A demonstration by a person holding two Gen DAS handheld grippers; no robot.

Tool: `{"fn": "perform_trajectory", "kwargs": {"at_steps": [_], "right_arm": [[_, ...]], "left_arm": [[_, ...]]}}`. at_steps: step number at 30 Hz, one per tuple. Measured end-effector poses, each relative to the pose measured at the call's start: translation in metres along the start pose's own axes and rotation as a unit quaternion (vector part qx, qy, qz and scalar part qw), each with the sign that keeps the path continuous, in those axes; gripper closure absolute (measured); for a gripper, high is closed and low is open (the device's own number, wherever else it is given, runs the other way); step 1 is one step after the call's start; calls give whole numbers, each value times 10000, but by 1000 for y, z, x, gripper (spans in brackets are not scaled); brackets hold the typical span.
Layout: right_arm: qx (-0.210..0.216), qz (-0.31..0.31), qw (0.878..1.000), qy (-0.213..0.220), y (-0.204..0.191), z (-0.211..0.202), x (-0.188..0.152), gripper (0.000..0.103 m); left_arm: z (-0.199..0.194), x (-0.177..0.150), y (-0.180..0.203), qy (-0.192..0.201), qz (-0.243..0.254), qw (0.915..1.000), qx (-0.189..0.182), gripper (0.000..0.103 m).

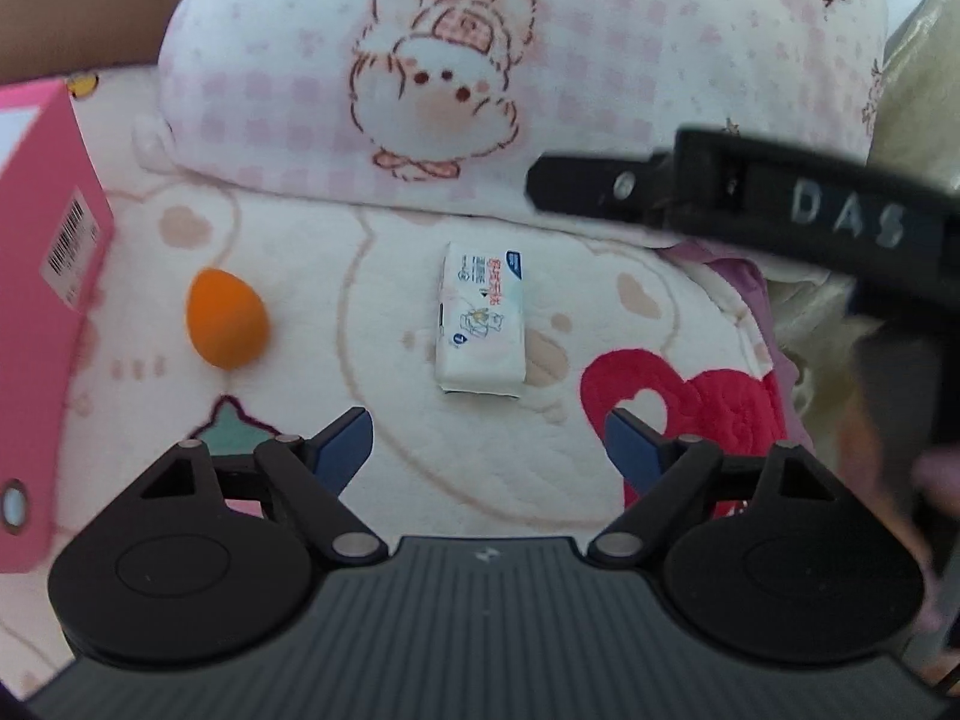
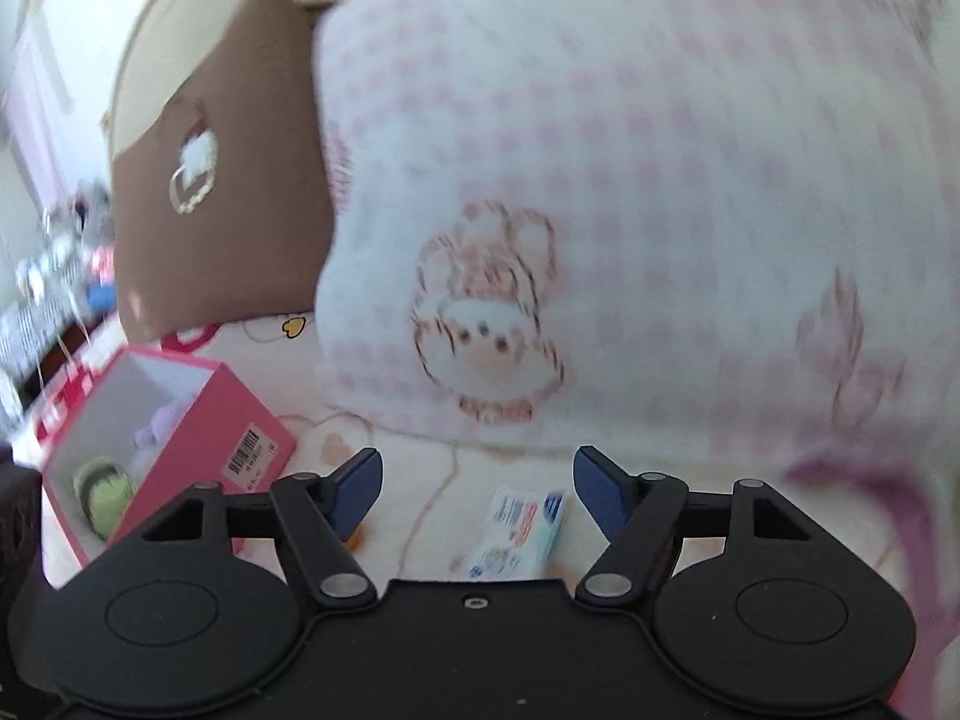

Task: Organize objects
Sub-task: 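Move the right tool over the small white tissue packet, fingers open, then close the right tool on the white tissue packet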

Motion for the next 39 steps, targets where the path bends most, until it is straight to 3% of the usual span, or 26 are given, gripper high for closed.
{"fn": "perform_trajectory", "kwargs": {"at_steps": [8, 9, 11, 16, 20, 27, 34, 39], "right_arm": [[226, 334, 9992, -56, 34, 21, -11, 29], [278, 341, 9990, -61, 36, 23, -12, 31], [277, 145, 9995, -94, 34, 26, -16, 44], [39, -455, 9988, -166, 26, 44, -21, 61], [-7, -393, 9992, -100, 34, 63, -16, 63], [220, -35, 9995, -236, 61, 83, -15, 63], [453, 460, 9978, -160, 76, 86, -15, 63], [531, 414, 9976, -162, 72, 85, -15, 72]], "left_arm": [[18, -7, -11, 201, -88, 9997, -71, 19], [22, -7, -12, 149, -68, 9998, -88, 21], [31, -7, -13, -47, -61, 9999, -143, 35], [40, -13, -12, -43, -50, 9997, -233, 47], [40, -15, -12, 226, -140, 9973, -689, 49], [46, -15, -14, 344, -217, 9964, -749, 50], [50, -14, -26, 428, -537, 9938, -877, 64], [55, -15, -30, 391, -732, 9920, -949, 67]]}}
Point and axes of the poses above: each gripper's, at about its wrist camera, not at the fingertips, and z roughly the way its jaws point, y to its right, x to its top, the point moved 2 cm from there along z, roughly the way its jaws point, and after that the axes turned 5 degrees about x, right-handed, at the moved point
